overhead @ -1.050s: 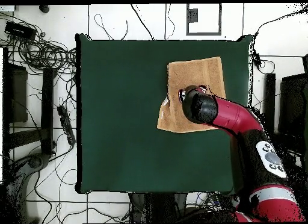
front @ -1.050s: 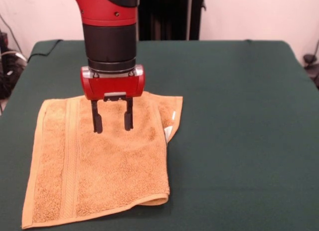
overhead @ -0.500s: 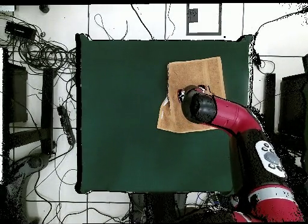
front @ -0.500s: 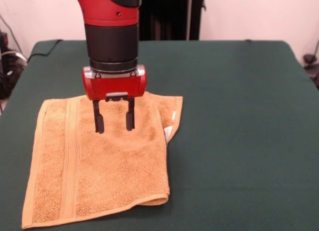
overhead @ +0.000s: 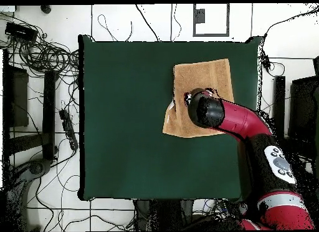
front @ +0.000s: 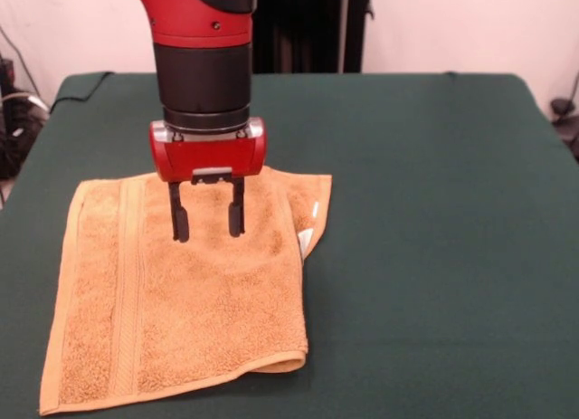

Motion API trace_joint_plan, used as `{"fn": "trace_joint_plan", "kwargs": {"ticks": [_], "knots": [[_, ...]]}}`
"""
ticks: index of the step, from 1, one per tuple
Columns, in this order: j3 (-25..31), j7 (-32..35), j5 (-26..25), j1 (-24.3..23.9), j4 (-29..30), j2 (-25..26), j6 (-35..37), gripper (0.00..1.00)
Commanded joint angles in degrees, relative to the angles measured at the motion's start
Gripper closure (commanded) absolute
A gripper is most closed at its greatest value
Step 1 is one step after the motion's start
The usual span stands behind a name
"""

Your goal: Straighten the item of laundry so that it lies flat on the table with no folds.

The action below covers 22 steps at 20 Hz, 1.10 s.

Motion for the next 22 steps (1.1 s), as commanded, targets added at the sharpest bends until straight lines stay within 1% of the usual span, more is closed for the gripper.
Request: {"fn": "trace_joint_plan", "kwargs": {"ticks": [1,7,14,17,22], "knots": [[5.14,10.04,0.51,2.58,5.60,4.51,-1.01,0.00],[3.12,13.22,1.50,4.47,6.99,3.63,-1.73,0.00],[1.32,14.15,2.07,6.14,6.35,3.44,-1.07,0.00],[0.44,15.57,2.72,7.14,7.07,3.11,-1.73,0.00],[0.22,16.14,3.64,7.46,6.91,3.73,-2.67,0.00]]}}
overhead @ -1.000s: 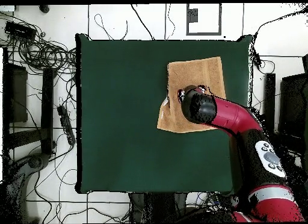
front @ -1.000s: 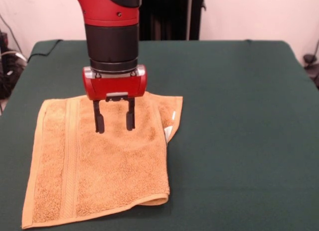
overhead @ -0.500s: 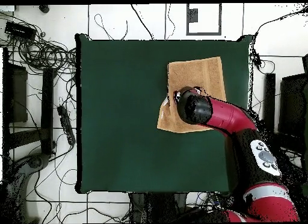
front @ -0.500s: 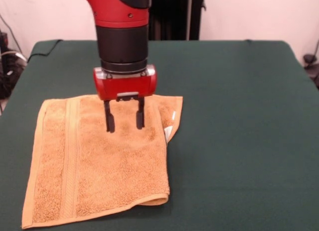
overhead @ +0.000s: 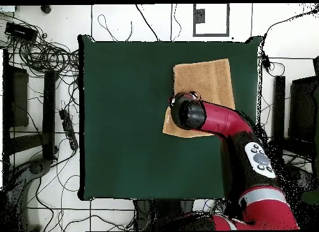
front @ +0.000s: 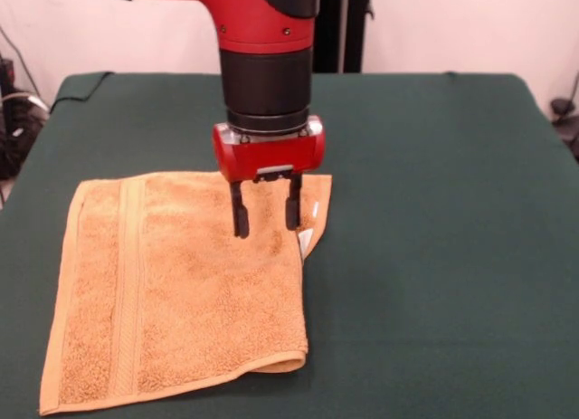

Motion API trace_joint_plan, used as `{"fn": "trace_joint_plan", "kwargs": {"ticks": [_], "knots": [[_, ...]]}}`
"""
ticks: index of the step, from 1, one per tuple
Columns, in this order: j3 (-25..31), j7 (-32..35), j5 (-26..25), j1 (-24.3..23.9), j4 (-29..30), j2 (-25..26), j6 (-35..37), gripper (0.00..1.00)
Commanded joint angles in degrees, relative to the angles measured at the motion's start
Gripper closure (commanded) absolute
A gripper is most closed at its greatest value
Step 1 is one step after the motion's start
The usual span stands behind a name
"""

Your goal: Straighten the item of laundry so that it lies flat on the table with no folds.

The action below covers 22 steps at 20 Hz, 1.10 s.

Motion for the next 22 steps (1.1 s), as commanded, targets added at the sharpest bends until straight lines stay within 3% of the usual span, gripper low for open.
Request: {"fn": "trace_joint_plan", "kwargs": {"ticks": [1,6,14,22], "knots": [[1.22,16.09,3.31,2.78,4.60,4.12,-3.13,0.00],[2.19,15.78,3.78,2.96,3.79,6.32,-5.86,0.00],[4.57,11.74,4.30,2.32,-2.55,11.56,-5.24,0.00],[3.89,14.57,6.77,4.95,-4.07,12.84,-6.09,0.00]]}}
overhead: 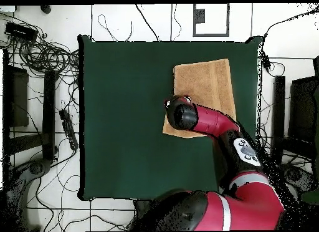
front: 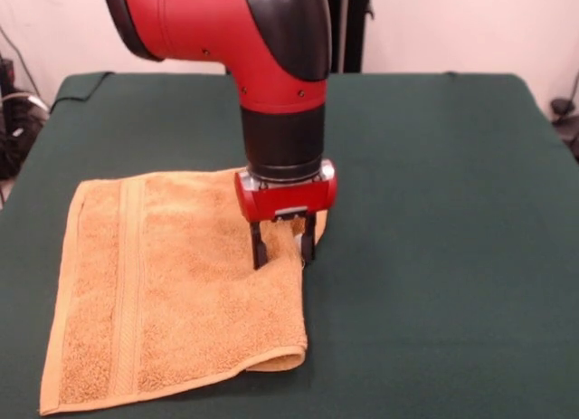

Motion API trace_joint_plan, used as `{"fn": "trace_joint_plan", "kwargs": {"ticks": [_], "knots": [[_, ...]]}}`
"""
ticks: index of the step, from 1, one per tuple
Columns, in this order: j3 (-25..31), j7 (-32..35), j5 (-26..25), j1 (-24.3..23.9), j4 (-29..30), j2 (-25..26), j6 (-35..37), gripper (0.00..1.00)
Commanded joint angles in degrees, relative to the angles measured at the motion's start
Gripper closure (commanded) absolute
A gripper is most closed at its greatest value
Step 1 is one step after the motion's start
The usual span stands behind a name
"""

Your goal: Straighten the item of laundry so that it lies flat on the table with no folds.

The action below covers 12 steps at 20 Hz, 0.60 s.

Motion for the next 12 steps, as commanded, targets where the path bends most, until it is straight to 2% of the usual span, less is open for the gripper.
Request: {"fn": "trace_joint_plan", "kwargs": {"ticks": [1,5,10,11,12], "knots": [[3.71,16.09,5.75,5.42,-1.94,5.57,-2.41,0.00],[4.68,16.23,6.94,5.02,-1.65,6.15,-4.49,0.00],[6.41,13.27,6.49,4.61,-5.40,9.32,-5.11,0.00],[6.78,12.73,6.07,4.33,-5.42,9.41,-5.98,1.00],[6.76,12.74,6.12,4.30,-5.40,9.38,-5.91,1.00]]}}
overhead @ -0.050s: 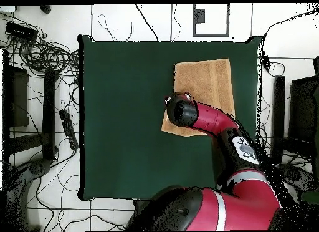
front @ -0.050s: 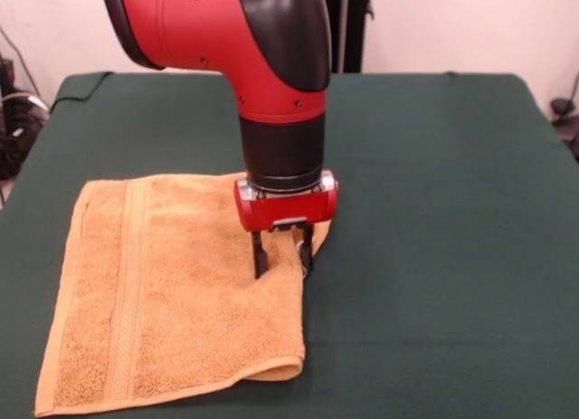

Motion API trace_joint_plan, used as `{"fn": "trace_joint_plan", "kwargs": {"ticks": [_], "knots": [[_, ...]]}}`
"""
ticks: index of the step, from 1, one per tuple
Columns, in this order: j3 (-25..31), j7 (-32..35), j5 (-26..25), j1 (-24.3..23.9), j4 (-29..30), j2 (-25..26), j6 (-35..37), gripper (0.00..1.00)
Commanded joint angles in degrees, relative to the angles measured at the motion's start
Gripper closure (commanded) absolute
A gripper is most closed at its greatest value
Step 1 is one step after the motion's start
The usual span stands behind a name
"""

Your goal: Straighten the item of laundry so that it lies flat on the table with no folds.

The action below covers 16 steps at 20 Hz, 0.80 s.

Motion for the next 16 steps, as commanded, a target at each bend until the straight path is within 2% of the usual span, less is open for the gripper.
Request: {"fn": "trace_joint_plan", "kwargs": {"ticks": [1,6,12,16], "knots": [[7.47,12.75,2.84,3.52,-3.51,8.31,-5.68,1.00],[5.95,14.07,3.02,4.20,-2.63,7.27,-6.61,1.00],[6.06,12.66,3.04,3.57,-2.51,6.52,-3.93,1.00],[5.04,11.89,4.23,3.58,-2.83,5.29,2.56,1.00]]}}
